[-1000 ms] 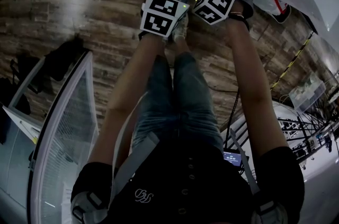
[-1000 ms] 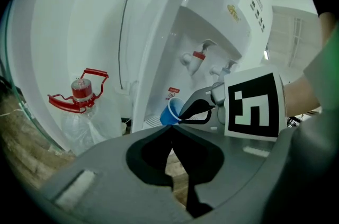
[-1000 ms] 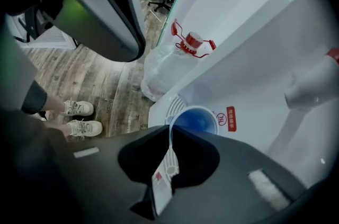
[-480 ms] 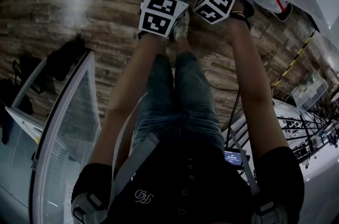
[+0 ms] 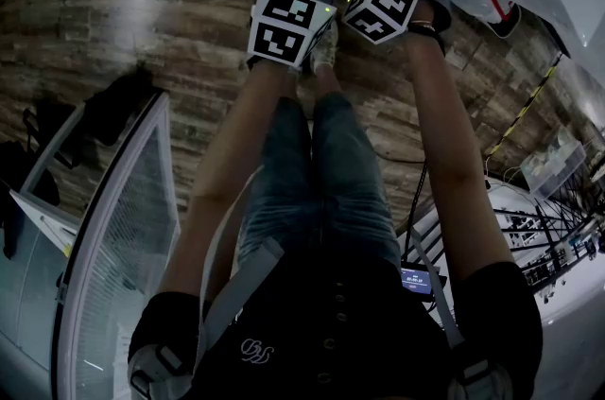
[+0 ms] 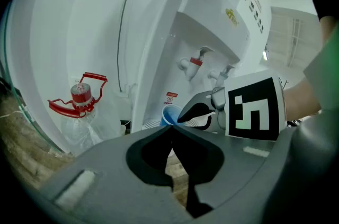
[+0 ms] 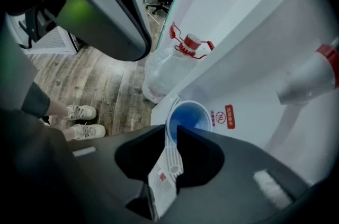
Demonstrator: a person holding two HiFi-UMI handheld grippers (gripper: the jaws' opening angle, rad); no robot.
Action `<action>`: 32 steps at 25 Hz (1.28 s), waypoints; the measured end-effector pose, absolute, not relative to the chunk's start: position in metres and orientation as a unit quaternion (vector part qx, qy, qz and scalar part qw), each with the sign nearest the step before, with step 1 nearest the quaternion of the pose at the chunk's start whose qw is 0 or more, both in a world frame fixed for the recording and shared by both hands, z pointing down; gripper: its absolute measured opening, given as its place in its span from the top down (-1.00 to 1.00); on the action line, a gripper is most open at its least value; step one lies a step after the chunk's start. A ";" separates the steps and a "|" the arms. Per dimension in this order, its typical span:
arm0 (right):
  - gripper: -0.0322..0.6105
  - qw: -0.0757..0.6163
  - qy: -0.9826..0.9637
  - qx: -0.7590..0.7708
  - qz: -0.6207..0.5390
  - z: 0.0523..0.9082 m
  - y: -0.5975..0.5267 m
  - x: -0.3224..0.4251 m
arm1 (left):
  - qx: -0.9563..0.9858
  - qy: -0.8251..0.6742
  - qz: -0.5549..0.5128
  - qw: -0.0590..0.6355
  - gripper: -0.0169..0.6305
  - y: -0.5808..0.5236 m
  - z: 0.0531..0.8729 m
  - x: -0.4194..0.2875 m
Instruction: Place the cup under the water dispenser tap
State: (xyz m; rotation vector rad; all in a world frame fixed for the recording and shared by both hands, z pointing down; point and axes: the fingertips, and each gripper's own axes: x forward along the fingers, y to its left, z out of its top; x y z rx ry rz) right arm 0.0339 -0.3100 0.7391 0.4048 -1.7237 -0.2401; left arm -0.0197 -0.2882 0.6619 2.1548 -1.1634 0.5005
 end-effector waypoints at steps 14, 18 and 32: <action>0.35 0.607 -0.764 0.198 -0.095 0.716 -0.304 0.029 | 0.825 -0.436 0.198 0.300 0.96 -0.285 0.637 -0.025; 0.35 0.598 -0.767 0.211 -0.095 0.699 -0.301 0.031 | 0.827 -0.435 0.201 0.292 0.96 -0.281 0.620 -0.024; 0.35 0.565 -0.782 0.243 -0.098 0.609 -0.259 0.027 | 0.852 -0.401 0.194 0.275 0.96 -0.261 0.545 -0.006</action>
